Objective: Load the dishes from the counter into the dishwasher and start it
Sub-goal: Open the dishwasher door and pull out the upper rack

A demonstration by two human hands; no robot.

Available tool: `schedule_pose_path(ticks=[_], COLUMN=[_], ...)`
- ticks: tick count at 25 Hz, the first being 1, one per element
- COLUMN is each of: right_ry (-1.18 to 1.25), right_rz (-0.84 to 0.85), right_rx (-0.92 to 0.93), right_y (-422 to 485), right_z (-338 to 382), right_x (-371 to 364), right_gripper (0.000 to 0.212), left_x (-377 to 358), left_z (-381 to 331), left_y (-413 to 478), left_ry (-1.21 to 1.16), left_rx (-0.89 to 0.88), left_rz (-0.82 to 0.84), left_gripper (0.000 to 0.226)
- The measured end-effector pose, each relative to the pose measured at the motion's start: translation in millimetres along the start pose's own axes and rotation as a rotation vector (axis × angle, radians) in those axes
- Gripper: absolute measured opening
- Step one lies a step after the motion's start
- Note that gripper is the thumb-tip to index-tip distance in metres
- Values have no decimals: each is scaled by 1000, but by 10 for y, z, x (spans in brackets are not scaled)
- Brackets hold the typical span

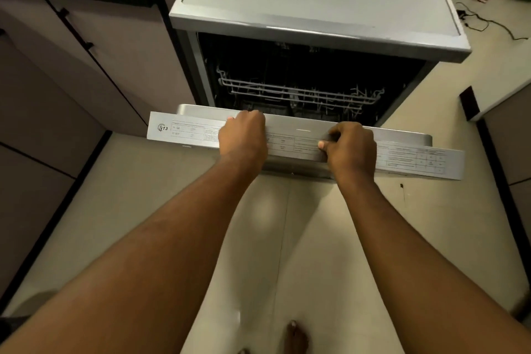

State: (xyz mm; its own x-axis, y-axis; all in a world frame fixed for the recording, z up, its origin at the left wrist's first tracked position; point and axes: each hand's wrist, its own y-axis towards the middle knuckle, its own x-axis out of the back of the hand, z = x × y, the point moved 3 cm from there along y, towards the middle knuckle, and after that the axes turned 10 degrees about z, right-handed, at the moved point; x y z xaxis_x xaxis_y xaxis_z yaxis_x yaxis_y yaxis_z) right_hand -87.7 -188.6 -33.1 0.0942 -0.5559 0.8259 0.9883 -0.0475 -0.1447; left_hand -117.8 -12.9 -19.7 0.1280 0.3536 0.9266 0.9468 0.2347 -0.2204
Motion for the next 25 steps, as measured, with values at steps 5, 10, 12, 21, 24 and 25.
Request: schedule_pose_path(ticks=[5,10,12,21,24,25], right_ry=[-92,-158,-219,-315,-400,-436], right_rz=[31,25,56,220,292,311], right_rx=[-31,21,42,36,61,59], right_y=[-405,-864,-1063,-2095,-2303,-2340], right_z=[-197,-443,-573,-1323,-1500,-1546], right_x=[-205,-443,-566,-1279,-1484,-1548], right_gripper=[17,19,20,23,29,28], left_x=[-112,-454,-675,-1749,-2060,-2165], left_z=[56,190,294,848,1006,1045], left_y=[-348,-782,-978,-1892,-2035,-2070], left_ry=[224,332,345,323,323,326], left_rx=[4,-35,-54,-75,-50,-48], left_rz=[73,122,121,283,321,335], left_gripper=[26,14,6,30,29,29])
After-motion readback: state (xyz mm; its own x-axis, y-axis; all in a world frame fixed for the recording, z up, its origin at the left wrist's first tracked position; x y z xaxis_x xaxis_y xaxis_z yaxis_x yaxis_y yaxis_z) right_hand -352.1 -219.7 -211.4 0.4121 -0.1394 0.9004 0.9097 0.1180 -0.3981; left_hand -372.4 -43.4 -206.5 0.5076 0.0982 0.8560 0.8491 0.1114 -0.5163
